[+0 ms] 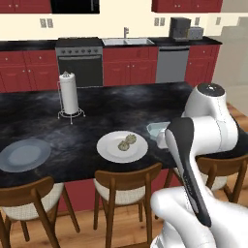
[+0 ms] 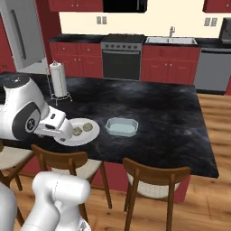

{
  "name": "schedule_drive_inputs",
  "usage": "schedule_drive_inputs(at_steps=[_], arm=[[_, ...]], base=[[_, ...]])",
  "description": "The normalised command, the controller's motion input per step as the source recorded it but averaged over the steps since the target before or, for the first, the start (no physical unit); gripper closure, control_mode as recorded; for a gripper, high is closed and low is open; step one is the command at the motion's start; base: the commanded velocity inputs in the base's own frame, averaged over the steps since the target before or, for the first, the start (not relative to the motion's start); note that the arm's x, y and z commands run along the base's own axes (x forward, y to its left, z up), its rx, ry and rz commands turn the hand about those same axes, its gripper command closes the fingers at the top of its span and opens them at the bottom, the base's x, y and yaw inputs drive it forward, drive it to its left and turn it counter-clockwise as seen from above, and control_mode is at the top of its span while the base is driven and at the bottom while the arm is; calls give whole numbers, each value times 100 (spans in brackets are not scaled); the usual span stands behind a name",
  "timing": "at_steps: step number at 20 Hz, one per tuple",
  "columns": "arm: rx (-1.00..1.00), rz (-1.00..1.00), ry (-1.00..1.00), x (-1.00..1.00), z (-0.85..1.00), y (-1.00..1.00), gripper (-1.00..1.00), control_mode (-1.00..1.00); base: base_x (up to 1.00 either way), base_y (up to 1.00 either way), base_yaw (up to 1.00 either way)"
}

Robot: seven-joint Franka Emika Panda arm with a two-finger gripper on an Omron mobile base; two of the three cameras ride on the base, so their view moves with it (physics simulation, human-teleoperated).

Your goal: Place two dumplings into each of the tupperware containers and then place the containers in the fridge.

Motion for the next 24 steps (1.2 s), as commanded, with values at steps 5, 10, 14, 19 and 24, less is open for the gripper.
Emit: schedule_drive_inputs(at_steps=[5,10,14,19,24], arm=[[0,6,0,40,-45,26,-100,-100],[2,5,0,57,-18,10,-100,-100],[4,18,13,13,-17,8,-100,-100],[0,6,13,20,-16,39,-100,-100],[0,1,15,50,0,18,-100,-100]], base=[[0,0,0],[0,0,0],[0,0,0],[0,0,0],[0,0,0]])
